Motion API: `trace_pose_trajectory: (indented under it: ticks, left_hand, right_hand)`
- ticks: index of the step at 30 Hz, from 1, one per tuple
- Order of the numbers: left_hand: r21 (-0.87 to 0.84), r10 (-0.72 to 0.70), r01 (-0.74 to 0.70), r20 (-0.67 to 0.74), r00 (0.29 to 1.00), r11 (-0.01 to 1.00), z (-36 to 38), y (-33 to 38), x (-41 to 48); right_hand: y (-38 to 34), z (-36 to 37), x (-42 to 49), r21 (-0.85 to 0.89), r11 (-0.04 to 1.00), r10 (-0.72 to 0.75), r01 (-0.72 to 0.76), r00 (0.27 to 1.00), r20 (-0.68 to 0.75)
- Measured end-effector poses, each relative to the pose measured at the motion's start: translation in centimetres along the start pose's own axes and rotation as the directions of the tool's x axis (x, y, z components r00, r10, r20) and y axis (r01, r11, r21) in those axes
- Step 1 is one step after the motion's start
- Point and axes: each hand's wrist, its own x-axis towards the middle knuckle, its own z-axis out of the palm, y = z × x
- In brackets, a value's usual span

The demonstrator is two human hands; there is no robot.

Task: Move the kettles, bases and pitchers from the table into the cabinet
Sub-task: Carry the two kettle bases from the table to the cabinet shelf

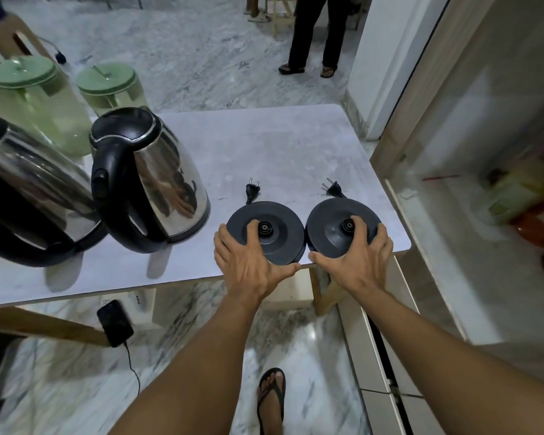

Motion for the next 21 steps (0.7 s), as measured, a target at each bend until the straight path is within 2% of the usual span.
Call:
trace_pose_trajectory:
  ticks: [3,10,16,21]
  left_hand:
    - [0.032,0.053,-0.052,-0.033,0.998,0.998,-0.3,0.1,0.0]
    - [-0.043,0.072,-0.074,-0.053,0.996,0.996,-3.5,1.3,-0.9]
    - [-0.064,0.121,-0.131,-0.131,0.984,0.989,-9.3,3.9,-3.6]
    - [-0.088,0.234,-0.252,-0.177,0.956,0.964,-15.3,6.6,-5.3]
  right_hand:
    - [0.2,-0.3,-0.4,-0.002,1.0,-0.005,0.005,1.0,-0.009]
    - [-0.6,-2.3,-1.8,-0.004,1.0,-0.028,0.028,0.998,-0.064]
    - [-3.3,-8.5,-3.7,0.012,0.999,-0.034,0.036,0.99,-0.136]
    - [-5.5,-15.3,-6.4,0.013,0.999,-0.035,0.04,0.97,-0.242]
